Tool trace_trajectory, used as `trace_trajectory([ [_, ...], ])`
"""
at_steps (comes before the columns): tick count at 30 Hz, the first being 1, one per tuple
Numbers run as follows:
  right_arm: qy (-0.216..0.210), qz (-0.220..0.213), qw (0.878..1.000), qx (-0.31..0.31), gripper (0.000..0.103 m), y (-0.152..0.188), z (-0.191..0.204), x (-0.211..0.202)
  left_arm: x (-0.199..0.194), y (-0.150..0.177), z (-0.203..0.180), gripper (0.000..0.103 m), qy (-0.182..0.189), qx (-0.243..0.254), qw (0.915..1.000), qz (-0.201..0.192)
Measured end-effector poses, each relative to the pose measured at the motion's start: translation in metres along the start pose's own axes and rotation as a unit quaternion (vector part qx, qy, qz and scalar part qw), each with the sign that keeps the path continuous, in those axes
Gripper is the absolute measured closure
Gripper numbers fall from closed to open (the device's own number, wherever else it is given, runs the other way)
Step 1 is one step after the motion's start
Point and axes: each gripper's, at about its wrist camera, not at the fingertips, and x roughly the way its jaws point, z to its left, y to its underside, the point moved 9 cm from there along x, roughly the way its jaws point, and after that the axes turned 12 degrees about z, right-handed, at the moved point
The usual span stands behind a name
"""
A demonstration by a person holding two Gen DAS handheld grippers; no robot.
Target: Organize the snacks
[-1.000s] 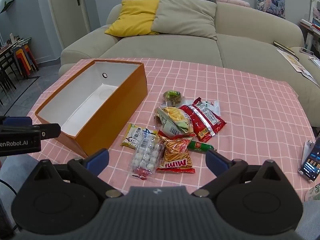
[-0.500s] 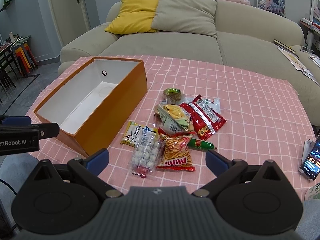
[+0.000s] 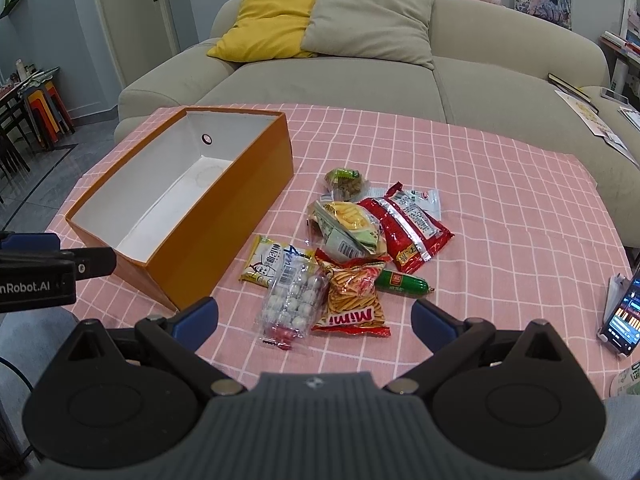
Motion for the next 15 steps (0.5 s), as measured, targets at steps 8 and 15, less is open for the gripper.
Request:
trace_trajectory([
  [8, 0.001, 0.001, 1.000, 0.000, 0.004, 0.0003, -0.0007, 0.0001, 0.0007, 0.0004, -0.0005, 0.015, 0.001, 0.001, 1.0000, 0.003],
  [15, 0.001, 0.001, 1.000, 0.000, 0.004, 0.0003, -0.0005, 0.0000, 0.0012, 0.0013, -0.0007, 0.015, 0.000, 0.001, 1.0000, 0.003],
])
